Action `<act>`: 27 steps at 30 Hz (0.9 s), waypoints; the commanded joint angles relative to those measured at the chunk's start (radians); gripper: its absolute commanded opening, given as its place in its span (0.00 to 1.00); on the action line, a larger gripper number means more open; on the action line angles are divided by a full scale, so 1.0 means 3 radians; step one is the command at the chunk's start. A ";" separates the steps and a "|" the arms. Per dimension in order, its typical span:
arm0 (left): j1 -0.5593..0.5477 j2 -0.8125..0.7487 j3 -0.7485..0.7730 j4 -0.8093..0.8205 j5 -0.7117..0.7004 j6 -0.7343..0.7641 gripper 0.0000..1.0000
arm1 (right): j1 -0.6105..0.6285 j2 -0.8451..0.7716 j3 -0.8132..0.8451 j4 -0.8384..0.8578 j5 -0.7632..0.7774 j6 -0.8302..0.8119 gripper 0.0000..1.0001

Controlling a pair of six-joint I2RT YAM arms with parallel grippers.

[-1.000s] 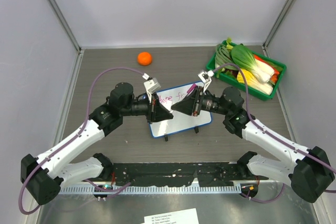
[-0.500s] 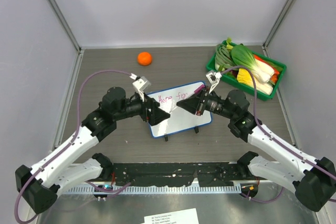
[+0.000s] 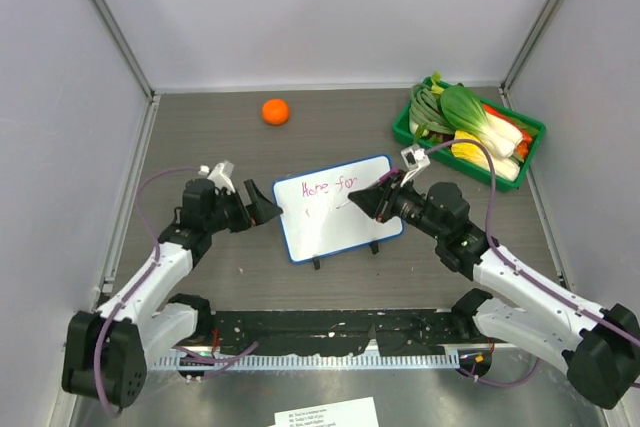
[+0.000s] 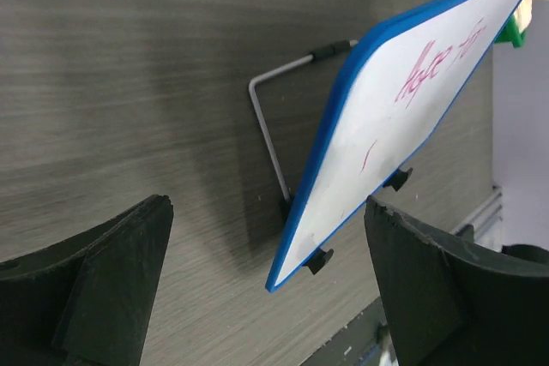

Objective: Write a sentence on the whiteboard

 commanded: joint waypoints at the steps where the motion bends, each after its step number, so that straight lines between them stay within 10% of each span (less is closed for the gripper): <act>1: 0.0022 0.0338 -0.0214 0.1217 0.0641 -0.0292 0.95 | 0.0353 -0.0156 0.0046 0.0043 0.0561 -0.0259 0.01; 14: -0.0003 0.1499 -0.0286 0.2855 0.1362 -0.0394 0.58 | 0.0973 0.0211 0.0087 0.0380 0.1462 -0.0541 0.01; 27: -0.0003 0.1904 -0.0219 0.2697 0.1250 -0.0312 0.00 | 0.1075 0.0656 0.0010 0.1039 0.1646 -0.0787 0.01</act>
